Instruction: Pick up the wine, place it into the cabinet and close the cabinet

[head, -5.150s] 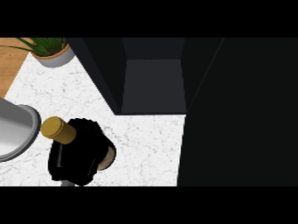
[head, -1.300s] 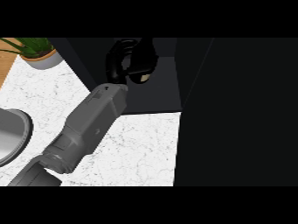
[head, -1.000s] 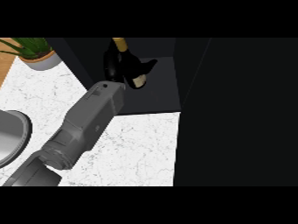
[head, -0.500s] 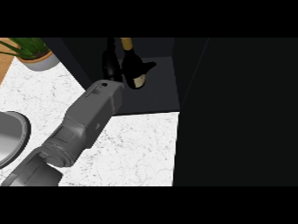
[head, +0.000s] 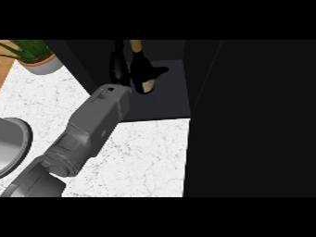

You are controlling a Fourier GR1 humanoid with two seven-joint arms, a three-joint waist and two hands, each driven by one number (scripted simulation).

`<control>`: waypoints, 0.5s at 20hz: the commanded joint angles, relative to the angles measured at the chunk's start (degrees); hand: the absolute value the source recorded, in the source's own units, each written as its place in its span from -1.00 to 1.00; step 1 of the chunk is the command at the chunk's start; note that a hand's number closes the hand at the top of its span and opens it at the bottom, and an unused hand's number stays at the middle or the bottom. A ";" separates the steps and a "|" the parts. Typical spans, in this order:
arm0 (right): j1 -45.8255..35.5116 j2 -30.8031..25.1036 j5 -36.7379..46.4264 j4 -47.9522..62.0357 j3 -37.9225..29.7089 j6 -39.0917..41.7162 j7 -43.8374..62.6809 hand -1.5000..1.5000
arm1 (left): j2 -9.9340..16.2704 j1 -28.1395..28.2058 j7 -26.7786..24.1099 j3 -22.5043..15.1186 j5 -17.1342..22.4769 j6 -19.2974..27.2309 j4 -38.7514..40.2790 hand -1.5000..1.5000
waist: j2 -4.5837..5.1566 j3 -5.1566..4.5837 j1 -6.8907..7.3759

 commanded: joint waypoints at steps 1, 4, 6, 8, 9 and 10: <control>0.17 -0.45 -4.32 -10.31 0.22 -1.88 7.26 -1.00 | 2.40 1.62 -3.89 -0.01 -0.99 -4.58 -1.12 -1.00 | -0.21 -0.13 1.21; 0.51 -0.57 -5.69 -10.70 -1.02 -1.94 7.24 -1.00 | 1.97 2.19 -5.46 0.64 -1.00 -5.87 -2.71 -1.00 | -0.50 -0.09 1.91; 2.81 -1.12 -6.66 -9.19 -2.51 -0.07 3.29 -1.00 | 0.30 0.52 -4.09 2.06 0.16 -7.09 -4.79 -1.00 | -0.77 0.00 1.86; 2.73 0.42 -1.32 -11.62 2.85 -2.91 7.28 -1.00 | 2.12 1.52 -4.88 2.52 0.29 -10.08 -6.38 -1.00 | -1.00 -0.09 2.37; 3.72 -0.85 -4.24 -9.52 0.07 -0.49 3.62 -1.00 | 1.17 2.69 -5.84 2.91 0.40 -9.23 -7.53 -1.00 | -1.08 -0.01 2.68; 5.28 -0.91 -3.74 -10.37 -0.23 -0.71 3.23 -1.00 | -0.52 3.74 -7.03 2.56 0.16 -9.52 -9.30 -1.00 | -1.29 0.00 2.87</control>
